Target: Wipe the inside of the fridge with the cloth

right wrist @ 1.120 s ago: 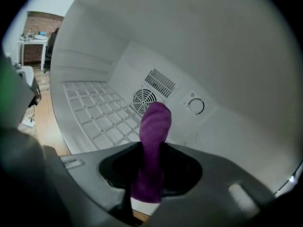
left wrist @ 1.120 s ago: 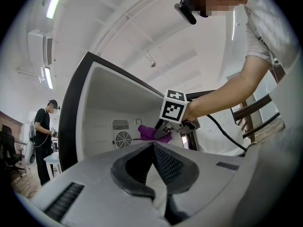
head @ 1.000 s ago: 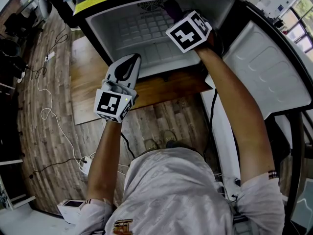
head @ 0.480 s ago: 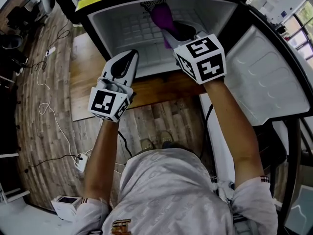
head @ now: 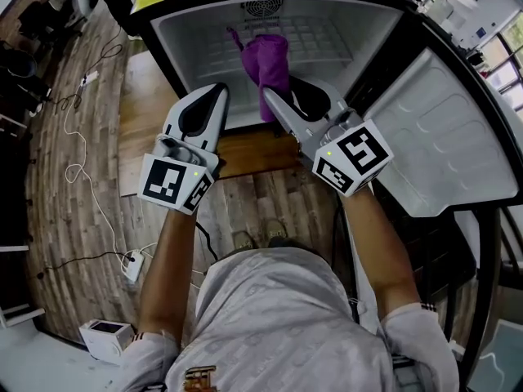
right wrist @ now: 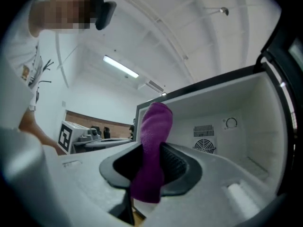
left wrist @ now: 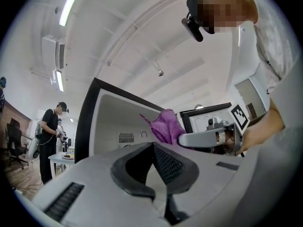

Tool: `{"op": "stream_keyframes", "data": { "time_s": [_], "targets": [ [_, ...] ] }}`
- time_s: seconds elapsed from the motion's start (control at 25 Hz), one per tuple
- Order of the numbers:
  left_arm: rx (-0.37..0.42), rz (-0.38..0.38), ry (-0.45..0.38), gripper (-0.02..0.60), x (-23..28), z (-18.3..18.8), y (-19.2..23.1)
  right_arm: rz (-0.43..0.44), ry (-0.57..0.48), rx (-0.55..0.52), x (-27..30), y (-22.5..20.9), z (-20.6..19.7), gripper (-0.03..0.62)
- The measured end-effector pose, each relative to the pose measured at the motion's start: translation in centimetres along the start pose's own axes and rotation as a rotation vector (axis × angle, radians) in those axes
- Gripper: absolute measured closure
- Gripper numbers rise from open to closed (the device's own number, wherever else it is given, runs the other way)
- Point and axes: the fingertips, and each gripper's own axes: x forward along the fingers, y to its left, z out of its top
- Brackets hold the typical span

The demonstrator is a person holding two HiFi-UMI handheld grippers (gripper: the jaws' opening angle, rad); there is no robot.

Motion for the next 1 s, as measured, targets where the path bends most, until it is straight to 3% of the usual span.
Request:
{"op": "stream_keyframes", "data": {
  "time_s": [0.28,0.52,1.0],
  "targets": [
    [0.004,0.013,0.007,0.581,-1.3,0.2,-0.5,0.068,-0.106,0.015,-0.8,3.0,0.3,0.484],
    [0.001,0.01,0.017,0.581,-1.9,0.1,-0.9,0.091,-0.106,-0.053,-0.8,4.7,-0.4,0.485],
    [-0.011,0.013,0.023,0.581,-2.2,-0.4,-0.9,0.093,-0.092,-0.08,-0.7,5.2,-1.1,0.488]
  ]
}}
